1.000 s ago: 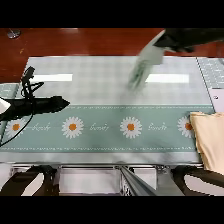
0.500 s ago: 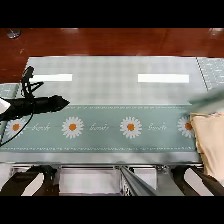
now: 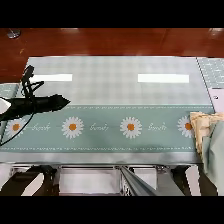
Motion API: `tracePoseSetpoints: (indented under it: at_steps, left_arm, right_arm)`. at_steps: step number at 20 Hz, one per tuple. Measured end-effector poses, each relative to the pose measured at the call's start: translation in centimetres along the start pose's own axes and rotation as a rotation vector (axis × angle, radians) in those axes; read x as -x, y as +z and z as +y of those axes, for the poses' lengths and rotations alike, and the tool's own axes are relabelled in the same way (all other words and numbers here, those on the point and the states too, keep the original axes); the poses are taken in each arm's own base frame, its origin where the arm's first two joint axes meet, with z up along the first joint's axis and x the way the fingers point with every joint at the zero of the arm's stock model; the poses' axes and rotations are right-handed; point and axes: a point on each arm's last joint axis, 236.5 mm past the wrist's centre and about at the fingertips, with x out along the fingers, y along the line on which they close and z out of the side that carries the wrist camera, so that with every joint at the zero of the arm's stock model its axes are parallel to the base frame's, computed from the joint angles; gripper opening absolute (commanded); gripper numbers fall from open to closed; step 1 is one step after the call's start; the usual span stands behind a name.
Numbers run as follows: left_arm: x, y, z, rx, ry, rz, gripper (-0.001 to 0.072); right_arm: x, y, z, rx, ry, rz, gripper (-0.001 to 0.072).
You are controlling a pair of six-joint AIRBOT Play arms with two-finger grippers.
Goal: Fold the shirts.
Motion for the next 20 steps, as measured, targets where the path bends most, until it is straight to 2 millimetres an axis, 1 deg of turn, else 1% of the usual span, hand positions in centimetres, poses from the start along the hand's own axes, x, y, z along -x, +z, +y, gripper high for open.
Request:
tracePoseSetpoints:
  at_steps: [1, 2, 3, 4, 5, 6, 7, 8, 9, 10, 11, 12, 13, 14, 15, 16, 17, 19, 20]
  left_arm:
    - [0.2, 1.2, -0.4, -0.006, -0.004, -0.029, 0.0021]
    - [0.6, 2.8, -1.0, -0.021, -0.008, -0.061, 0.0021]
    - [1.1, 4.9, -1.9, -0.042, -0.017, -0.093, 0.0021]
    - [1.8, 7.2, -3.0, -0.066, -0.029, -0.129, 0.0021]
    - [2.7, 9.9, -4.5, -0.098, -0.047, -0.163, 0.0021]
    - [3.6, 12.1, -6.1, -0.131, -0.068, -0.185, 0.0020]
    - [4.6, 13.9, -7.8, -0.170, -0.089, -0.196, 0.0020]
    - [5.5, 15.1, -9.2, -0.202, -0.106, -0.207, 0.0020]
    - [5.9, 15.6, -9.9, -0.232, -0.107, -0.198, 0.0020]
    - [5.7, 15.1, -9.7, -0.254, -0.090, -0.165, 0.0020]
    - [4.9, 14.2, -8.8, -0.259, -0.063, -0.123, 0.0021]
    - [3.4, 12.4, -7.0, -0.241, -0.026, -0.055, 0.0020]
    - [1.6, 10.0, -4.7, -0.209, 0.019, 0.022, 0.0020]
    - [0.2, 7.9, -2.8, -0.173, 0.048, 0.083, 0.0020]
    - [-1.1, 5.7, -1.0, -0.141, 0.077, 0.142, 0.0020]
    - [-2.0, 4.0, 0.5, -0.118, 0.101, 0.186, 0.0021]
    - [-2.6, 3.1, 1.4, -0.105, 0.118, 0.204, 0.0021]
    - [-3.2, 2.3, 3.0, -0.103, 0.158, 0.215, 0.0022]
    - [-3.3, 2.4, 3.4, -0.106, 0.172, 0.208, 0.0022]
  right_arm:
    - [0.3, 0.9, 1.5, 0.001, 0.066, -0.020, 0.0386]
    - [1.0, 2.0, 4.1, 0.016, 0.171, -0.045, 0.0166]
    - [2.1, 3.0, 7.4, 0.053, 0.290, -0.069, 0.0027]
    - [3.9, 3.7, 11.8, 0.132, 0.439, -0.097, 0.0027]
    - [5.9, 3.7, 16.4, 0.226, 0.584, -0.121, 0.0027]
    - [8.1, 2.7, 21.1, 0.343, 0.712, -0.135, 0.0027]
    - [9.8, 0.8, 25.4, 0.467, 0.802, -0.143, 0.0027]
    - [10.6, -1.6, 28.7, 0.585, 0.848, -0.142, 0.0027]
    - [10.6, -4.3, 31.6, 0.707, 0.859, -0.139, 0.0027]
    - [9.4, -7.3, 34.1, 0.838, 0.823, -0.136, 0.0027]
    - [7.4, -9.8, 35.8, 0.941, 0.759, -0.132, 0.0027]
    - [4.8, -12.1, 37.3, 1.025, 0.680, -0.133, 0.0027]
    - [2.2, -14.0, 38.2, 1.089, 0.599, -0.126, 0.0027]
    - [-0.4, -15.6, 38.9, 1.141, 0.524, -0.123, 0.0028]
    - [-2.4, -16.8, 39.3, 1.178, 0.467, -0.121, 0.0028]
    - [-4.2, -17.8, 39.5, 1.211, 0.413, -0.114, 0.0028]
    - [-5.3, -18.2, 39.6, 1.233, 0.379, -0.120, 0.0028]
    - [-6.7, -18.8, 39.5, 1.263, 0.324, -0.124, 0.0028]
    - [-7.0, -18.9, 39.3, 1.271, 0.304, -0.126, 0.0028]
